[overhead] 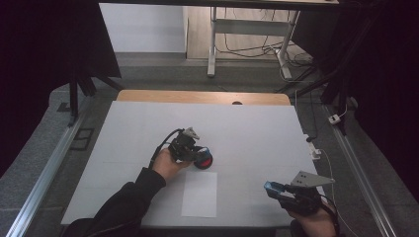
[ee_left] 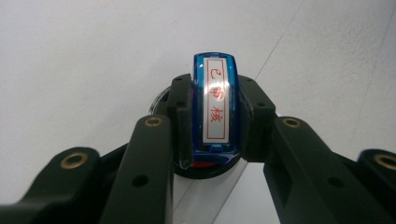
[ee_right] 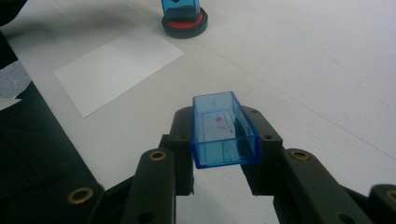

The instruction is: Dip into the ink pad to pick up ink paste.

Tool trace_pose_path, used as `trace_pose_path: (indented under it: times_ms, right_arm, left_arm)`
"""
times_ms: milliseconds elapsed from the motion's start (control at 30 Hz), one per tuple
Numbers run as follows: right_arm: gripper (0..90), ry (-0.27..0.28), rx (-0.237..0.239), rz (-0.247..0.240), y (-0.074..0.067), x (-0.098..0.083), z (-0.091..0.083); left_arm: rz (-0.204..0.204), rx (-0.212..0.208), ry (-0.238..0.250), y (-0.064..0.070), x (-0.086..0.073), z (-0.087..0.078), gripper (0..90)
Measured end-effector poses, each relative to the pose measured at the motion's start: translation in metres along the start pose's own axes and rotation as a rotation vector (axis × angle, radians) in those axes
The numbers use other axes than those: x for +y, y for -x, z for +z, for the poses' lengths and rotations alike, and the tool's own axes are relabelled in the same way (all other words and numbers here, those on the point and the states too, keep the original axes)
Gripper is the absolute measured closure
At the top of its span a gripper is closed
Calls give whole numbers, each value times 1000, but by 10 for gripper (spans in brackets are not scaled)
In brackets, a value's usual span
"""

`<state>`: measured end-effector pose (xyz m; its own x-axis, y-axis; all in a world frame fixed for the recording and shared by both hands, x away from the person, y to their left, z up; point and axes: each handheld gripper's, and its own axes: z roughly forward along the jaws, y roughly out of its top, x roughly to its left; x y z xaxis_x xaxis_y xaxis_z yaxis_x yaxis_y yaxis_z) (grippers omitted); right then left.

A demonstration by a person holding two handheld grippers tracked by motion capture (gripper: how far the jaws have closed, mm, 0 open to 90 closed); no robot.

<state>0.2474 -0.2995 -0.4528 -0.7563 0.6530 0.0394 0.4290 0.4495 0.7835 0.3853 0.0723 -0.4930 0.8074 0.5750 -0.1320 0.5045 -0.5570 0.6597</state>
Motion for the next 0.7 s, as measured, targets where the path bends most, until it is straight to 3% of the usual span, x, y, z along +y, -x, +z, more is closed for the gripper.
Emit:
trace_pose_path:
  times_ms: [300,700]
  right_arm:
    - [679,0,1,-2,0,0,0]
    - [678,2,3,-2,0,0,-1]
  left_arm:
    - [69,84,-18,15,3,2,702]
    - [37,55,2,9,3,1,701]
